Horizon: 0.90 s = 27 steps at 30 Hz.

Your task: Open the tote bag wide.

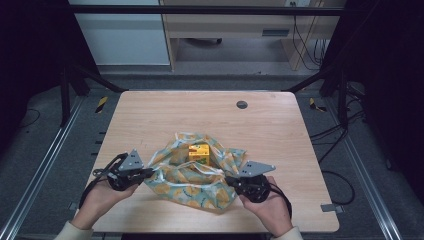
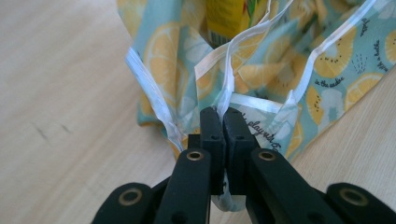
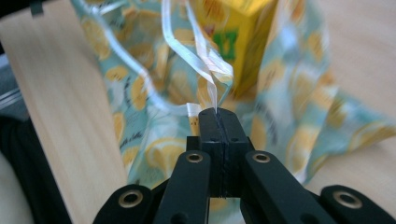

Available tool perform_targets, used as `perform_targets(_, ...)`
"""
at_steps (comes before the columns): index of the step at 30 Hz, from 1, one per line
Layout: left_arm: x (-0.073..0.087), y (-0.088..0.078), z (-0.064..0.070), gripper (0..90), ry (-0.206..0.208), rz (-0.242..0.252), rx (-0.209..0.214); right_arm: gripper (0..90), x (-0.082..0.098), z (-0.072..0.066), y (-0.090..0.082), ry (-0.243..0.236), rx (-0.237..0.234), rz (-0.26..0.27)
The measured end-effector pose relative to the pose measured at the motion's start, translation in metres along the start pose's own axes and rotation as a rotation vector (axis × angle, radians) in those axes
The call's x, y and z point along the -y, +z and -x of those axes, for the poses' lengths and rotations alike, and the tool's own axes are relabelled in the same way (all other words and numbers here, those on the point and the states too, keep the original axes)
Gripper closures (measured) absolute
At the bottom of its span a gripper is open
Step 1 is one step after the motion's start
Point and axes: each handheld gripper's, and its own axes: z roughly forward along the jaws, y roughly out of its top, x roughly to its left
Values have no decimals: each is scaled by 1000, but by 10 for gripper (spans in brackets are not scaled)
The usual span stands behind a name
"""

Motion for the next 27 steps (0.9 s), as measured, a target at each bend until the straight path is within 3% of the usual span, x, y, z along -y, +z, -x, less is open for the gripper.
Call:
perform_targets(5, 11, 19, 5, 883, 6, -38, 0, 900, 24, -3, 22, 8, -24, -108)
perform_targets(8, 15, 27, 6, 883, 32, -69, -12, 894, 26, -2, 25, 10, -22, -117)
perform_targets(10, 19, 33, 8, 881, 33, -83, 10, 859, 24, 1, 25, 19, -12, -107)
perform_targets(15, 22, 36, 9, 875, 35, -94, 11, 758, 19, 3, 21, 18, -5, -84)
perform_targets(17, 22, 37, 9, 873, 32, -93, 8, 637, 9, 4, 16, 13, 9, -56)
perform_targets(18, 23, 37, 9, 873, 31, -91, 7, 637, 9, 4, 16, 13, 9, -56)
perform_targets(21, 24, 38, 10, 873, 31, -91, 4, 501, -8, 9, 8, 15, 28, -22)
perform_targets(27, 25, 38, 10, 873, 36, -92, -1, 473, -30, 24, 3, 16, 87, -1)
